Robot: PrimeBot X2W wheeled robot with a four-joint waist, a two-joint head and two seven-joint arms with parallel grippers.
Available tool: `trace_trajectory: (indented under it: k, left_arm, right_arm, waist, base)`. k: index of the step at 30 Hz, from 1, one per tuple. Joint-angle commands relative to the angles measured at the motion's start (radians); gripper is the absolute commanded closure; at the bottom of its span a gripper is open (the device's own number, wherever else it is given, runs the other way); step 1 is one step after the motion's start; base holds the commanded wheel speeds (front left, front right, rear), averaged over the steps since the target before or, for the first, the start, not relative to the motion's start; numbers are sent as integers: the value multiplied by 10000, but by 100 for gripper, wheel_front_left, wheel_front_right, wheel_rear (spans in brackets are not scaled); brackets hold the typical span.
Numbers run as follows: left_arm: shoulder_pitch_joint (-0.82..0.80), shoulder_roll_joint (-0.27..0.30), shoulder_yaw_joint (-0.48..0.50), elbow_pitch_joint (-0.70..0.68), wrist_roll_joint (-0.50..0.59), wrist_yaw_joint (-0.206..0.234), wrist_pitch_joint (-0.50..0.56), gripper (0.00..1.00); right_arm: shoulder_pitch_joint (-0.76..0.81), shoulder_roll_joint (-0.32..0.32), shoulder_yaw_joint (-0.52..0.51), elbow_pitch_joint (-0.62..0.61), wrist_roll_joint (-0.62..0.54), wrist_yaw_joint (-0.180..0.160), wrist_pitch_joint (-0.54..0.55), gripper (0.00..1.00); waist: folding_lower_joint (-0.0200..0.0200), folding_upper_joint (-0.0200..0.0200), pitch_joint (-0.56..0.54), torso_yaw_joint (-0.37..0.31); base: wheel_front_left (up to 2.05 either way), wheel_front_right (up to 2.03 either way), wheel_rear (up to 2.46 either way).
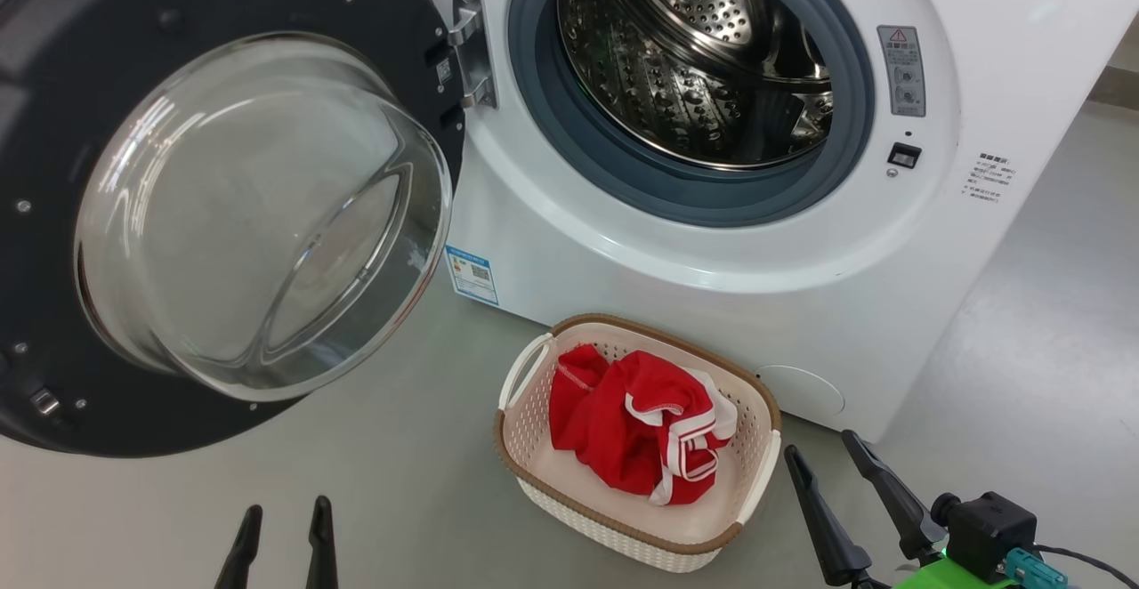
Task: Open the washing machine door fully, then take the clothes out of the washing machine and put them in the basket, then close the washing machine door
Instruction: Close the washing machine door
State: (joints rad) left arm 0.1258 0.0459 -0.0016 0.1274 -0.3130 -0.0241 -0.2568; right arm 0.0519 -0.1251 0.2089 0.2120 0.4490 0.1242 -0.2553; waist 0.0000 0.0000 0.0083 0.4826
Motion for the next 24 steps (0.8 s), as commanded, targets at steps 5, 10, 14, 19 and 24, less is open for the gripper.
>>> trace_trajectory:
  k: [5, 10, 14, 19, 24]
  left_arm:
    - [-88, 43, 299, -425, -113, 142, -49, 0]
    - [-121, 43, 392, -633, -300, 95, -49, 2]
    - [-274, 43, 830, -1145, -641, -98, -49, 100]
    - [-999, 63, 1716, -2159, -50, -609, -49, 100]
    - [-2693, 841, 2660, -2953, 289, -974, -49, 100]
  right_arm:
    - [-540, -225, 288, -143, 201, 65, -65, 0]
    - [-532, -244, 308, -128, 250, 65, -65, 0]
    - [-402, -182, 207, -160, 238, 65, -65, 0]
    - [-255, -111, 54, -232, 184, 65, -65, 0]
    - [-214, -70, -93, -306, 140, 65, -65, 0]
  waist:
    - [0, 0, 33, 30]
    - [0, 0, 2, 10]
    - [0, 0, -25, -11]
    - [0, 0, 12, -27]
    - [0, 0, 119, -7]
  base:
    - [0, 0, 0]
    - [0, 0, 0]
    - [0, 0, 0]
    - [0, 0, 0]
    - [0, 0, 0]
